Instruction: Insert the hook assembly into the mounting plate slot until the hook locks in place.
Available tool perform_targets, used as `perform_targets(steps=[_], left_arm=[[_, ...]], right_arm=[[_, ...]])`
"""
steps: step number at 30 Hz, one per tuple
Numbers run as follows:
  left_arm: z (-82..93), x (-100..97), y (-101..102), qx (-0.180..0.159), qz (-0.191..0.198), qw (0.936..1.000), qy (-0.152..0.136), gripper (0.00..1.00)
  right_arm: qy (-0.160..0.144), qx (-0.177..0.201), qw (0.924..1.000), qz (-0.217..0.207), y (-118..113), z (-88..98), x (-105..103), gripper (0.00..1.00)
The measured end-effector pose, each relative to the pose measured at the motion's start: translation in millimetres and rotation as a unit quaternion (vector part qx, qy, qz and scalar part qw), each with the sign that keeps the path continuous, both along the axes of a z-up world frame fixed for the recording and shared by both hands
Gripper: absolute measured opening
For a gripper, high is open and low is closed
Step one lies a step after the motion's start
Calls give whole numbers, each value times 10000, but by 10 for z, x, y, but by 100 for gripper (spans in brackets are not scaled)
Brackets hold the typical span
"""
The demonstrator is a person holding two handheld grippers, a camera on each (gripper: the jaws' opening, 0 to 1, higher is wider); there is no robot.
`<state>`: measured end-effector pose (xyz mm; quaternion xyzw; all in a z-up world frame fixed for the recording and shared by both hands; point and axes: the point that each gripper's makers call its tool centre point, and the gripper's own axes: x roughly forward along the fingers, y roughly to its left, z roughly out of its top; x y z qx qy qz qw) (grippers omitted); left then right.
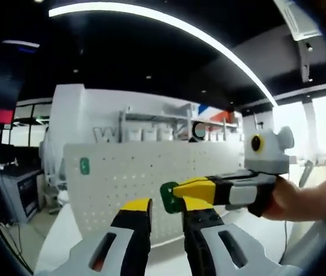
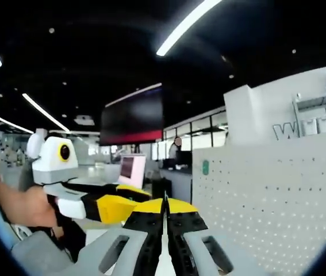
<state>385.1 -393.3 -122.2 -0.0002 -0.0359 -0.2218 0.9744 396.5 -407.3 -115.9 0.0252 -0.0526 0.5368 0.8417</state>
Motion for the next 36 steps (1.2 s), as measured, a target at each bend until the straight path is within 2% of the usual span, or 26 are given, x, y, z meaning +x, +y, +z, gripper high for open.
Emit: perform_targets(steps=[7,11,23,36], left_arm=[[-11,11,5,8,23,10000,5,13],[-47,-10,-9,165,4,9999,26,11],[-41,-9,-63,243,-112,9996,-35,5],[-22,-34,-24,265,-101,9996,-76,4]], right_arm=[[34,108,9999,17,20,33,-27,0],[42,100,9999,32,30,17,-47,0],[65,10,10000,40,33,-2,-48,0],[56,-44,9999,138,71,13,-78,0]])
